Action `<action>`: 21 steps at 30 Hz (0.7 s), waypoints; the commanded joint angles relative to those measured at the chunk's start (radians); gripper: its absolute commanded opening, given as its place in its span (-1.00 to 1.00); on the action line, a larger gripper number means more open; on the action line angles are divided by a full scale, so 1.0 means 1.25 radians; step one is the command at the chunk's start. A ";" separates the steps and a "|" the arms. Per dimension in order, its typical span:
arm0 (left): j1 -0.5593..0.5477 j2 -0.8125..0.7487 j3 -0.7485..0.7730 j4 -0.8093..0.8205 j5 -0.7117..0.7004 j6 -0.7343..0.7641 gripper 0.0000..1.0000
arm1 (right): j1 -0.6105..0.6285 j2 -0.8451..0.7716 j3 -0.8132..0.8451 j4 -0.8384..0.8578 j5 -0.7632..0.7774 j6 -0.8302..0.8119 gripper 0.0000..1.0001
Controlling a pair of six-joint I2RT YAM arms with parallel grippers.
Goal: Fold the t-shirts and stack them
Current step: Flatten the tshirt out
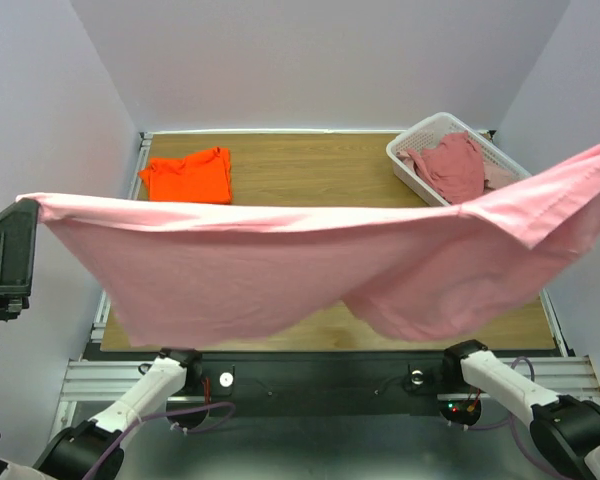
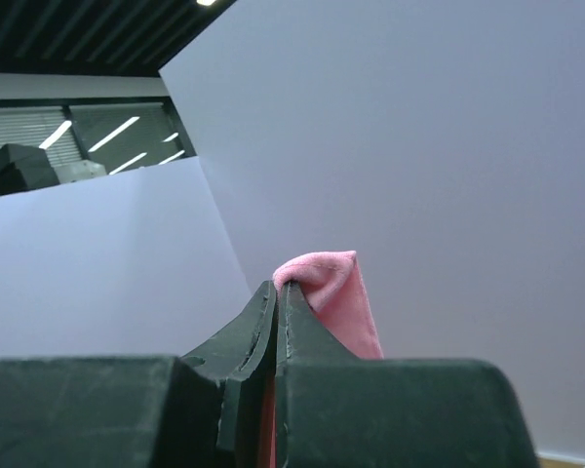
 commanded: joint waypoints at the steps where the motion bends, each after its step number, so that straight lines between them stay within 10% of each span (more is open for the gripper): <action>1: 0.000 0.018 0.003 0.002 0.028 0.010 -1.00 | 0.000 0.003 -0.001 -0.016 -0.033 -0.008 -0.99; 14: 0.000 -0.035 -0.550 0.117 -0.267 -0.074 -1.00 | 0.000 0.038 -0.414 0.082 0.148 -0.021 -0.99; 21: 0.053 0.197 -0.830 0.255 -0.284 -0.105 -1.00 | -0.002 0.198 -0.708 0.260 0.197 -0.010 -0.99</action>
